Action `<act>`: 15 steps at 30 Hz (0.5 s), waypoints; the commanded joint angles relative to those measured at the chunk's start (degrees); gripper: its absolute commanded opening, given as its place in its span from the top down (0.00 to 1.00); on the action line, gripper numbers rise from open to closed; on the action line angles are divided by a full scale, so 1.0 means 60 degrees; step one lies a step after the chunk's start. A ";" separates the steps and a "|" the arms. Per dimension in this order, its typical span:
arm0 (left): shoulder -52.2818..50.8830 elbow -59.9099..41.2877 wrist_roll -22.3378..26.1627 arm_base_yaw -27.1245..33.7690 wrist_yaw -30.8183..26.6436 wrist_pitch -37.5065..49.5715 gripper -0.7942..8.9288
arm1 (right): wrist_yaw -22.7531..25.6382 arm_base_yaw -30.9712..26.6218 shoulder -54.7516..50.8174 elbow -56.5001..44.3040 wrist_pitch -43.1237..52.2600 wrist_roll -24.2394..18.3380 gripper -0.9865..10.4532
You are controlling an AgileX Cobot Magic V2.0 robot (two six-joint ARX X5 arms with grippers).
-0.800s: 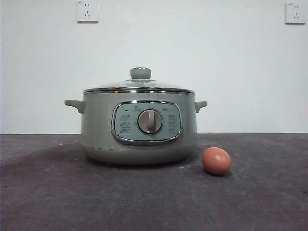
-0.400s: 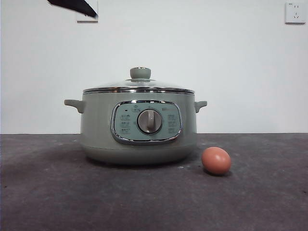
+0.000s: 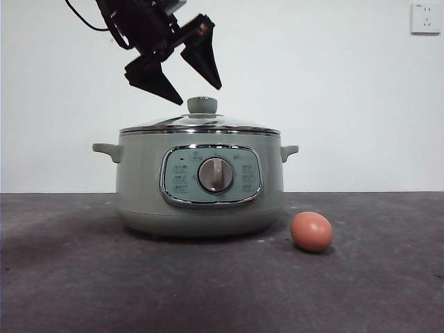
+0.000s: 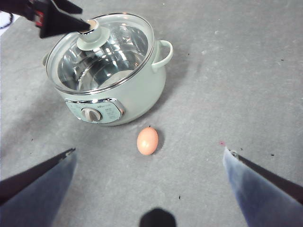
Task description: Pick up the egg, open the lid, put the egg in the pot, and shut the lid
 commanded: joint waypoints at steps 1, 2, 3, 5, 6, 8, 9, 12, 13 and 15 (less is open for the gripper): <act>0.0219 0.0036 0.0113 -0.0091 -0.0084 0.0069 0.18 | -0.0044 0.0007 0.0044 0.0036 0.0069 0.0025 0.34; 0.0288 0.0036 0.0109 -0.0135 -0.0255 0.0073 0.18 | -0.0044 0.0007 0.0051 0.0036 0.0058 0.0029 0.34; 0.0321 0.0036 0.0113 -0.0175 -0.0375 0.0062 0.18 | -0.0040 0.0007 0.0087 0.0036 0.0066 0.0025 0.34; 0.0357 0.0036 0.0113 -0.0240 -0.0506 0.0036 0.18 | -0.0044 0.0007 0.0117 0.0036 0.0062 0.0029 0.34; 0.0368 0.0036 0.0113 -0.0281 -0.0517 0.0036 0.18 | -0.0044 0.0007 0.0117 0.0036 0.0066 0.0029 0.34; 0.0372 0.0036 0.0109 -0.0350 -0.0674 0.0040 0.18 | -0.0044 0.0007 0.0117 0.0036 0.0062 0.0029 0.34; 0.0372 0.0036 0.0109 -0.0364 -0.0860 0.0036 0.20 | -0.0044 0.0007 0.0117 0.0036 0.0062 0.0033 0.34; 0.0372 0.0036 0.0077 -0.0364 -0.0925 -0.0098 0.42 | -0.0040 0.0007 0.0117 0.0036 0.0062 0.0033 0.34; 0.0372 0.0036 0.0080 -0.0364 -0.0929 -0.0197 0.44 | -0.0044 0.0007 0.0117 0.0036 0.0062 0.0029 0.34; 0.0372 0.0036 0.0080 -0.0364 -0.0925 -0.0295 0.44 | -0.0040 0.0007 0.0120 0.0036 0.0062 0.0029 0.34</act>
